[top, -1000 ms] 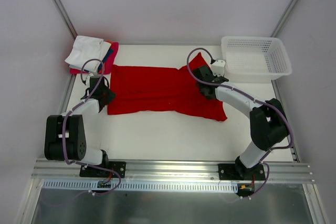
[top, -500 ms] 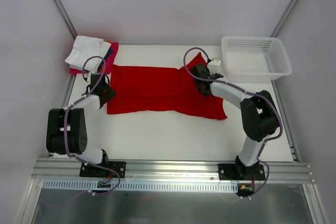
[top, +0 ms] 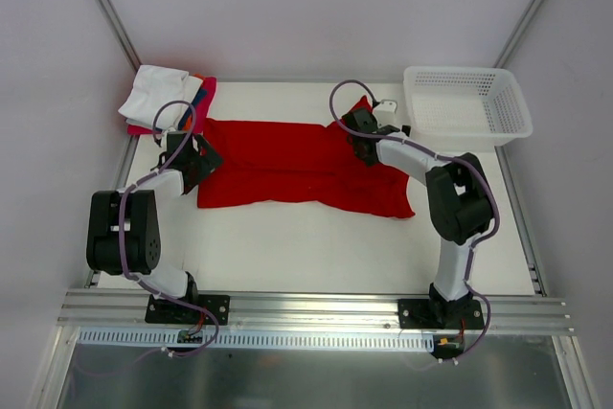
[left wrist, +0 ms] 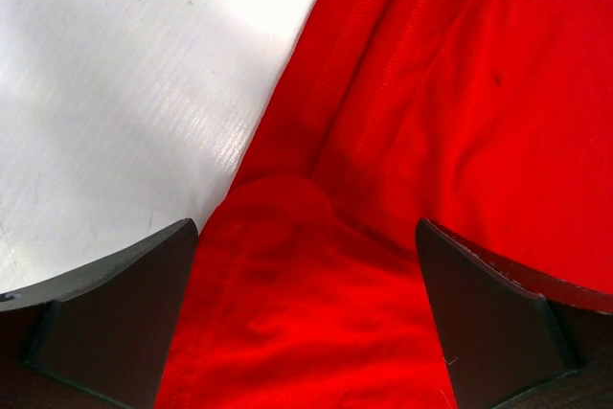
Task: Fold and stack the t-shirts
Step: Fold the flattened tshirt in 1/3 of the way
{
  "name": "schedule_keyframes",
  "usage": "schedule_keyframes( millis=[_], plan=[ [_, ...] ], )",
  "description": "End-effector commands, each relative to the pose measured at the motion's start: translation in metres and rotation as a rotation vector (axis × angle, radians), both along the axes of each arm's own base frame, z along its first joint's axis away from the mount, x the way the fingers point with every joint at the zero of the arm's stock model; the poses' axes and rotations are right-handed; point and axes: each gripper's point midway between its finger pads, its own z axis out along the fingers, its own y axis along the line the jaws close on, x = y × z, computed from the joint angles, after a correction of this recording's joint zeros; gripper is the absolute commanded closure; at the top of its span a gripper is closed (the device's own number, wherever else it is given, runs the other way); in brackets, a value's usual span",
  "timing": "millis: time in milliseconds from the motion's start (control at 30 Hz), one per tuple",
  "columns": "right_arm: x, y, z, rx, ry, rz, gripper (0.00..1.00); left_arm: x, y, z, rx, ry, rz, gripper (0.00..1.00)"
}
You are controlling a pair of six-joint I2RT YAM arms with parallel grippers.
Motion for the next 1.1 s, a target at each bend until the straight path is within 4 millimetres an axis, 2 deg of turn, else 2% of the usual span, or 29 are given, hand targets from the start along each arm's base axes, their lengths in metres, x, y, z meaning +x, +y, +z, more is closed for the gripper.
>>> schedule_keyframes(
  millis=[0,100,167,200,233,267,300,367,400,433,467,500,533,600,633,700,733,800,933,1000,1033,1067],
  plan=[
    [0.011,0.002,0.020,-0.002,-0.032,0.001,0.01,0.014,0.003,0.031,0.011,-0.109,-0.018,0.01],
    [0.004,0.001,0.035,0.004,-0.047,0.003,0.00,0.008,-0.003,0.050,-0.008,-0.159,-0.044,0.01],
    [-0.006,0.003,0.056,0.021,-0.073,0.013,0.01,0.001,-0.012,0.064,-0.036,-0.186,-0.049,0.01],
    [-0.013,0.004,0.059,0.022,-0.073,0.022,0.00,-0.004,-0.016,0.066,-0.045,-0.187,-0.051,0.01],
    [-0.022,0.005,0.075,0.033,-0.106,0.025,0.00,-0.013,-0.022,0.064,-0.062,-0.179,-0.049,0.01],
    [-0.031,0.003,0.073,0.026,-0.098,0.024,0.01,-0.022,-0.021,0.066,-0.060,-0.187,-0.037,0.01],
    [-0.037,0.003,0.076,0.031,-0.102,0.027,0.00,-0.028,-0.033,0.067,-0.066,-0.190,-0.067,0.01],
    [-0.054,0.002,0.087,0.056,-0.116,0.024,0.00,-0.037,-0.045,0.072,-0.080,-0.207,-0.090,0.01],
    [-0.061,0.000,0.087,0.061,-0.115,0.021,0.01,-0.041,-0.047,0.068,-0.083,-0.195,-0.098,0.01],
    [-0.076,-0.002,0.078,0.060,-0.090,0.018,0.00,-0.046,-0.049,0.063,-0.089,-0.183,-0.100,0.01],
    [-0.085,-0.003,0.084,0.086,-0.110,0.016,0.00,-0.050,-0.051,0.058,-0.099,-0.167,-0.105,0.01],
    [-0.093,-0.005,0.082,0.099,-0.106,0.015,0.01,-0.056,-0.054,0.050,-0.111,-0.148,-0.112,0.01],
    [-0.106,-0.007,0.068,0.094,-0.081,0.026,0.01,-0.059,-0.056,0.048,-0.120,-0.143,-0.107,0.01],
    [-0.119,-0.006,0.065,0.155,-0.092,0.038,0.01,-0.064,-0.054,0.039,-0.096,-0.131,-0.097,0.01],
    [-0.127,-0.010,0.050,0.159,-0.079,0.044,0.00,-0.066,-0.052,0.034,-0.085,-0.124,-0.092,0.01],
    [-0.131,-0.007,0.047,0.215,-0.102,0.065,0.06,-0.066,-0.049,0.030,-0.064,-0.115,-0.088,0.01],
    [-0.136,-0.010,0.038,0.211,-0.087,0.070,0.09,-0.066,-0.045,0.024,-0.040,-0.097,-0.087,0.01],
    [-0.135,-0.006,0.036,0.236,-0.089,0.091,0.11,-0.061,-0.045,0.025,-0.029,-0.095,-0.096,0.01],
    [-0.130,0.002,0.019,0.260,-0.031,0.125,0.16,-0.057,-0.043,0.018,-0.008,-0.071,-0.102,0.02],
    [-0.125,0.011,0.010,0.311,-0.014,0.148,0.27,-0.057,-0.041,0.017,0.004,-0.072,-0.101,0.03],
    [-0.124,0.011,0.004,0.305,0.000,0.156,0.37,-0.055,-0.041,0.019,0.004,-0.083,-0.102,0.03],
    [-0.122,0.013,0.001,0.311,0.006,0.159,0.57,-0.055,-0.041,0.018,0.006,-0.084,-0.104,0.03]
  ],
)
